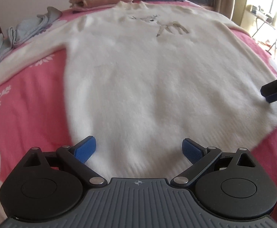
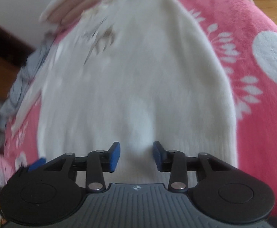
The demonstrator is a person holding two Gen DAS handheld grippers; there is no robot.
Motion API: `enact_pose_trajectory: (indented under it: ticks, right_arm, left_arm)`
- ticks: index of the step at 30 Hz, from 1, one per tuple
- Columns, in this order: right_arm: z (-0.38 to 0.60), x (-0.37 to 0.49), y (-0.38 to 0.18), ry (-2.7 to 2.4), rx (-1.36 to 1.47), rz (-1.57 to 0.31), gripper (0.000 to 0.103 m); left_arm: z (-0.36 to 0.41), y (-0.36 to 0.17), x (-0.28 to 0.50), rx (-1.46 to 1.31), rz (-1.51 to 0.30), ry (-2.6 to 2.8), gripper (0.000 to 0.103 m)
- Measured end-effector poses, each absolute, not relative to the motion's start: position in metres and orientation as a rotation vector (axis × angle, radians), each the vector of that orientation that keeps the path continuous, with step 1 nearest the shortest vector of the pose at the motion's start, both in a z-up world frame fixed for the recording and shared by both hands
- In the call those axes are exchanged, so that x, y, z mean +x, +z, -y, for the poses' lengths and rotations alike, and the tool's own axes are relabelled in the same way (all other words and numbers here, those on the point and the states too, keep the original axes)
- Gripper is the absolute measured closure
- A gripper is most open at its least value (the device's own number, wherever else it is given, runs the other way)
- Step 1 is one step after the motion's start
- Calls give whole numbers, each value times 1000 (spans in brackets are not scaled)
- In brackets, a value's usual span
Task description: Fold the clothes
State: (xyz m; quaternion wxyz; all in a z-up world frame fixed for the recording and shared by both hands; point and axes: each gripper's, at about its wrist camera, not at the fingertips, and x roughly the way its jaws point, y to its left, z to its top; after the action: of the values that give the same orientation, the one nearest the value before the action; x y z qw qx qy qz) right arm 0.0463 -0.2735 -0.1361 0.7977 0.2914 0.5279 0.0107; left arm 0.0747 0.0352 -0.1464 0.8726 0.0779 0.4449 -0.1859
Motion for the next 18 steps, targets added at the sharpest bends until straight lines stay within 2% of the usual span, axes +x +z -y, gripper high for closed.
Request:
enact_pose_trajectory:
  ticks: [3,6,14,18]
  right_arm:
    - [274,42,-128,35,635,-1117,57]
    - [276,41,-121,28,664,-1069,42]
    - [307,45,-100,-61,696,-924,20]
    - [335,51,-94,-129,751,-848,17]
  left_arm:
    - [-39,-144,69,158,-945,-397,4]
    - [-36,-137,79,110,-924,-378,3]
    - [-18,-116,110,49,-852,-400,0]
    - [-2,-114,130,43,-840,-419,0]
